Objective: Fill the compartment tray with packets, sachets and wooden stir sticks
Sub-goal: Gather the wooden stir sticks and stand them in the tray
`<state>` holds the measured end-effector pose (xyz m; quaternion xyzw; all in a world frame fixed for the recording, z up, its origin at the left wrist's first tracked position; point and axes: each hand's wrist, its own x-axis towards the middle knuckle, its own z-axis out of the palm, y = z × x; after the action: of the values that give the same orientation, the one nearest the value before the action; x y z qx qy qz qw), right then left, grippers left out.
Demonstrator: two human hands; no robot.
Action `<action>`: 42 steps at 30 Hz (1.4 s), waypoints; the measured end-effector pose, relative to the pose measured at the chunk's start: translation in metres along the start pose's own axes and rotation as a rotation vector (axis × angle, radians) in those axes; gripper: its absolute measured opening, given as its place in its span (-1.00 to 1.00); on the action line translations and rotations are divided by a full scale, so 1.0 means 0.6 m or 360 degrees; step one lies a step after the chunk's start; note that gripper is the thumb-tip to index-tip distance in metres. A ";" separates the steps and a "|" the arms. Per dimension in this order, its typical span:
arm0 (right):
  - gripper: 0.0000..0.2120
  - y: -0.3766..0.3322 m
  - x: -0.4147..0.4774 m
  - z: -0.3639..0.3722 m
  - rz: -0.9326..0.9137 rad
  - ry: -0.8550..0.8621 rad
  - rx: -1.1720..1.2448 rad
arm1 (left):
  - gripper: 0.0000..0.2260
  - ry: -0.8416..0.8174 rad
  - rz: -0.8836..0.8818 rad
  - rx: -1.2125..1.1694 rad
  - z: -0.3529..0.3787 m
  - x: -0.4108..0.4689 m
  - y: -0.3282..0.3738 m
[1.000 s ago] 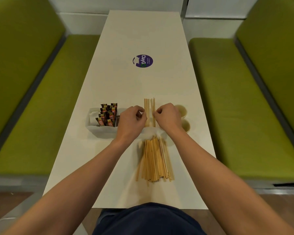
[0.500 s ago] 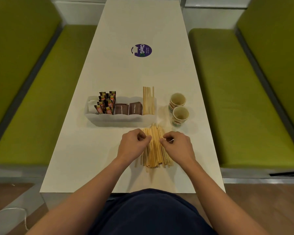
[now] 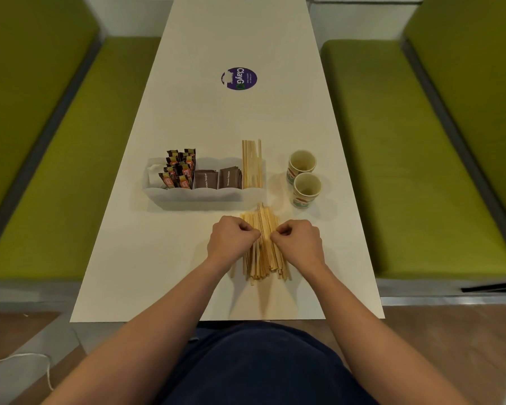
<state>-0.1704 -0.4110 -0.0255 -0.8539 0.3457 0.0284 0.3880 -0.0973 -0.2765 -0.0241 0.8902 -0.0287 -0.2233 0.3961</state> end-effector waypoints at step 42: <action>-0.93 -0.139 0.104 -0.070 -0.0302 0.0421 0.1097 | -0.91 0.0310 0.0358 -0.0101 -0.093 0.183 0.139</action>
<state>-0.0813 -0.4366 0.0374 -0.6979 0.3013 -0.2360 0.6053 0.0354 -0.3200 0.0270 0.8858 -0.0826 -0.0907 0.4475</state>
